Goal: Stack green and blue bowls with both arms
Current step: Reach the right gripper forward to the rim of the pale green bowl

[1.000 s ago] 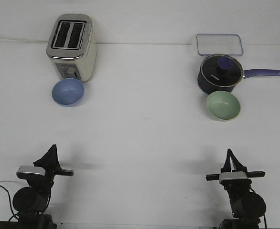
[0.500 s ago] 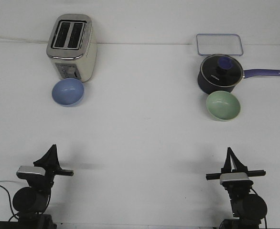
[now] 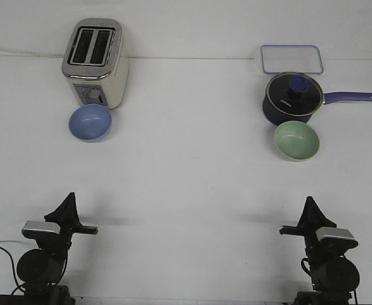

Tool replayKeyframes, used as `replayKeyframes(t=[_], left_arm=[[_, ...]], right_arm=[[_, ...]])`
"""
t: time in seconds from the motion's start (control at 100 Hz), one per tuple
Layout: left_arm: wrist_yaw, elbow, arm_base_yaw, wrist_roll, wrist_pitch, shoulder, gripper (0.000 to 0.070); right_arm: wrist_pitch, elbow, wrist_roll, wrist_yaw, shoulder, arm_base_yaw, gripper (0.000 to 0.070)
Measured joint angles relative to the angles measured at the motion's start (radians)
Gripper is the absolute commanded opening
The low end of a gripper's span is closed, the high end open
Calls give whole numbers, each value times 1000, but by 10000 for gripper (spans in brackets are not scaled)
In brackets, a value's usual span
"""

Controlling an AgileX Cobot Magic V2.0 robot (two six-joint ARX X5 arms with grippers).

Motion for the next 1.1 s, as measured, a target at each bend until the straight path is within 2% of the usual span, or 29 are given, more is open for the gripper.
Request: replayKeyframes(t=[0.18,0.28,0.33,0.41,0.44,0.46,0.65,0.82,1.1], left_arm=[[0,0,0,0,0,0,15],[0,0,0,0,0,0,15],[0,0,0,0,0,0,15],[0,0,0,0,0,0,15],[0,0,0,0,0,0,15],[0,0,0,0,0,0,15],[0,0,0,0,0,0,15],[0,0,0,0,0,0,15],[0,0,0,0,0,0,15]], right_arm=[[-141,230,27,77,160,0,0],[-217,385,9,80,314,0,15],[-271,468,-11,80,403,0,129],[-369,602,-43,80,552,0,431],[-403,650,-54,79,606,0,498],[-425,683,-60,80,645,0,516],[-525,919,-101,76,967,-19,524],[-549,1089,-118,66,1207,-79,525],[-555,1237,-139,-26,1558,-187,525]])
